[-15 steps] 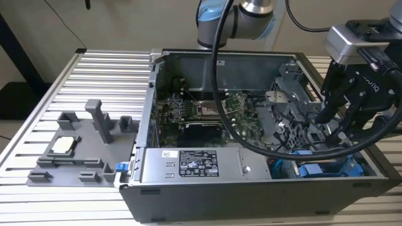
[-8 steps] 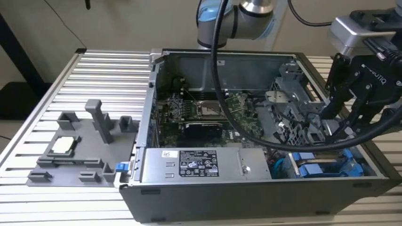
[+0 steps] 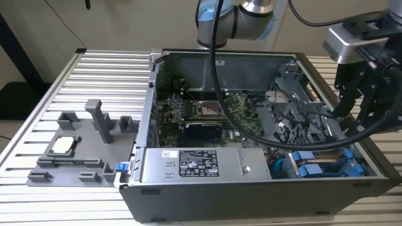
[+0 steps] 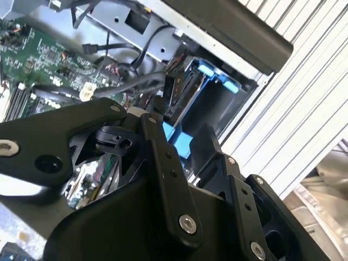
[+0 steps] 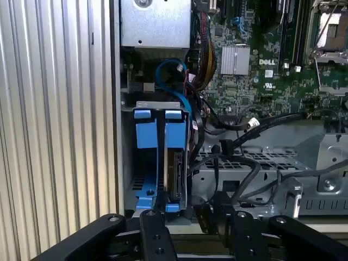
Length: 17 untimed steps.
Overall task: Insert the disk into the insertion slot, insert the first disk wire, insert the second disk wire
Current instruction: 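Insert the disk into the insertion slot, then insert the first disk wire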
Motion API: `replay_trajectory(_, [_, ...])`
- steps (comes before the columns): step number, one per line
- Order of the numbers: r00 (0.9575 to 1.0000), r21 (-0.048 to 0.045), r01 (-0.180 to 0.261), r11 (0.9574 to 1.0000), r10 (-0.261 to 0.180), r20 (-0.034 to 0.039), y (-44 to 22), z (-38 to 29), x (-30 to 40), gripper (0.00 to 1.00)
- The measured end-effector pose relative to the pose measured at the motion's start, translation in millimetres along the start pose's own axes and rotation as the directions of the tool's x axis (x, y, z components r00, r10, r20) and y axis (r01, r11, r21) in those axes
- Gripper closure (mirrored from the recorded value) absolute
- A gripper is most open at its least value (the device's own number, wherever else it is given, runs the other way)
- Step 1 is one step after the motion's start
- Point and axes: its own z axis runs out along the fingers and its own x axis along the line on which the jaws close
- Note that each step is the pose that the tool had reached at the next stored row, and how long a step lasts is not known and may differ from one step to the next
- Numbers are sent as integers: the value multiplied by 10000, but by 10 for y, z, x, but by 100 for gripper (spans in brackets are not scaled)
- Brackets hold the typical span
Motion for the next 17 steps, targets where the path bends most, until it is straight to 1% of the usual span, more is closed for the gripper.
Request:
replay_trajectory(1, [10000, 115, 33, 9999, -33, 0, 0, 6, -23, 53])
replay_trajectory(2, [10000, 213, 79, 9997, -79, -16, 1, 11, -42, 53])
replay_trajectory(4, [9998, 386, 189, 9991, -186, -69, 2, 24, -75, 53])
replay_trajectory(6, [9994, 535, 307, 9981, -300, -142, 4, 36, -105, 53])
replay_trajectory(8, [9989, 638, 418, 9971, -404, -237, 6, 48, -132, 53])
replay_trajectory(9, [9985, 676, 473, 9966, -454, -300, 8, 53, -145, 53])
replay_trajectory(10, [9981, 691, 517, 9963, -492, -381, 11, 57, -155, 53])
replay_trajectory(11, [9974, 697, 563, 9960, -529, -487, 16, 60, -164, 53])
replay_trajectory(14, [9943, 703, 699, 9951, -638, -856, 29, 65, -181, 53])
replay_trajectory(15, [9937, 724, 723, 9947, -657, -909, 39, 72, -193, 53])
replay_trajectory(17, [9934, 803, 740, 9940, -664, -935, 59, 93, -211, 53])
